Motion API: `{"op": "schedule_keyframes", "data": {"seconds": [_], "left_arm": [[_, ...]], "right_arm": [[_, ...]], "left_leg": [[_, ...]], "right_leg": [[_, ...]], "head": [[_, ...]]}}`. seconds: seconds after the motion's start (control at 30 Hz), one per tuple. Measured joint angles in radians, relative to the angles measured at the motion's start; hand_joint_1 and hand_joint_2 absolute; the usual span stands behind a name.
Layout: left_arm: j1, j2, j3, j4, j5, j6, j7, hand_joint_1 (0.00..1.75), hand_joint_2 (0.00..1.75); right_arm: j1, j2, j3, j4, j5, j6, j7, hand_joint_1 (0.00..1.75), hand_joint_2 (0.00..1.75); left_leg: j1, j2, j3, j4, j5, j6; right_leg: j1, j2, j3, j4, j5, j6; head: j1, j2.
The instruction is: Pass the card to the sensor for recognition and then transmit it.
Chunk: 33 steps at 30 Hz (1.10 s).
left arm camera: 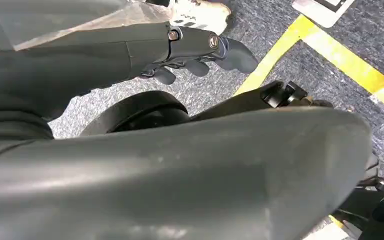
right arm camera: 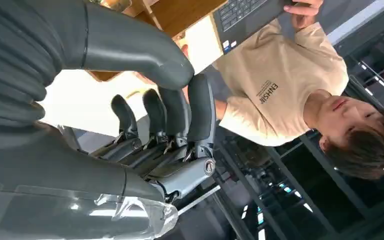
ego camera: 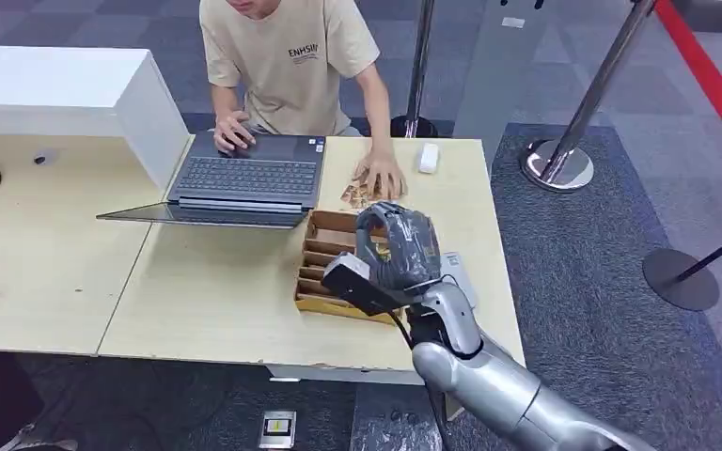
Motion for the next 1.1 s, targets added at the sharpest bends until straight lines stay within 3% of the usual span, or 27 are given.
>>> {"op": "schedule_keyframes", "data": {"seconds": [0.1,0.13,0.17,0.23,0.4,0.47,0.5,0.67,0.73,0.93,1.1], "left_arm": [[0.0,0.0,0.002,0.0,0.0,0.0,0.0,0.0,0.0],[0.0,0.0,0.002,0.0,0.0,0.0,0.0,0.0,0.0],[0.0,0.0,0.003,0.0,0.0,0.0,0.0,0.0,0.0],[0.0,0.0,0.006,0.0,0.0,0.0,0.0,0.0,0.0],[0.0,0.0,0.007,0.0,0.0,0.0,-0.002,0.0,0.0],[0.0,0.0,0.008,0.0,0.001,0.0,-0.002,0.0,0.0],[-0.001,0.0,0.009,0.0,0.001,0.0,-0.002,0.0,0.0],[-0.001,0.0,0.016,0.0,0.002,0.0,-0.003,0.0,0.0],[-0.001,0.0,0.016,0.0,0.002,0.0,-0.004,0.0,0.0],[-0.001,0.0,0.017,0.0,0.005,0.0,-0.004,0.0,0.0],[-0.001,0.0,0.018,0.0,0.005,0.0,-0.005,0.0,0.0]], "right_arm": [[0.003,-0.001,-0.001,0.0,-0.002,0.001,-0.002,1.22,1.75],[0.005,-0.001,0.0,0.0,-0.002,0.002,-0.004,1.01,1.75],[0.008,-0.002,0.0,0.0,-0.002,0.002,-0.006,1.01,1.75],[0.012,-0.002,0.0,0.002,0.003,0.002,-0.011,0.79,1.75],[0.018,-0.001,0.003,0.023,0.016,0.001,-0.016,0.66,1.75],[0.02,0.0,0.004,0.035,0.015,-0.002,-0.023,0.66,1.75],[0.021,0.002,0.005,0.043,0.015,-0.003,-0.024,0.8,1.75],[0.027,0.009,0.016,0.096,0.018,-0.008,-0.031,0.79,1.75],[0.028,0.012,0.021,0.113,0.017,-0.01,-0.032,0.91,1.75],[0.028,0.017,0.028,0.149,0.016,-0.011,-0.035,0.77,1.75],[0.029,0.02,0.031,0.176,0.016,-0.01,-0.036,0.8,1.75]], "left_leg": [[0.0,0.0,0.0,0.0,0.0,0.0],[0.0,0.0,0.0,0.0,0.0,0.0],[0.0,0.0,0.0,0.0,0.0,0.0],[0.0,0.0,0.0,0.0,0.0,0.0],[0.0,0.0,0.0,0.0,0.0,0.0],[0.0,0.0,0.0,0.0,0.0,0.0],[0.0,0.0,0.0,0.0,0.0,0.0],[0.0,0.0,0.0,0.0,0.0,0.0],[0.0,0.0,0.0,0.0,0.0,0.0],[0.0,0.0,0.0,0.0,0.0,0.0],[0.0,0.0,0.0,0.0,0.0,0.0]], "right_leg": [[0.0,0.0,0.0,0.0,0.0,0.0],[0.0,0.0,0.0,0.0,0.0,0.0],[0.0,0.0,0.0,0.0,0.0,0.0],[0.0,0.0,0.0,0.0,0.0,0.0],[0.0,0.0,0.0,0.0,0.0,0.0],[0.0,0.0,0.0,0.0,0.0,0.0],[0.0,0.0,0.0,0.0,0.0,0.0],[0.0,0.0,0.0,0.0,0.0,0.0],[0.0,0.0,0.0,0.0,0.0,0.0],[0.0,0.0,0.0,0.0,0.0,0.0],[0.0,0.0,0.0,0.0,0.0,0.0]], "head": [[0.0,0.0],[0.0,0.0],[0.0,0.0],[0.0,0.0],[0.0,0.0],[0.0,0.0],[0.0,0.0],[0.0,0.0],[0.0,0.0],[0.0,0.0],[0.0,0.0]]}}
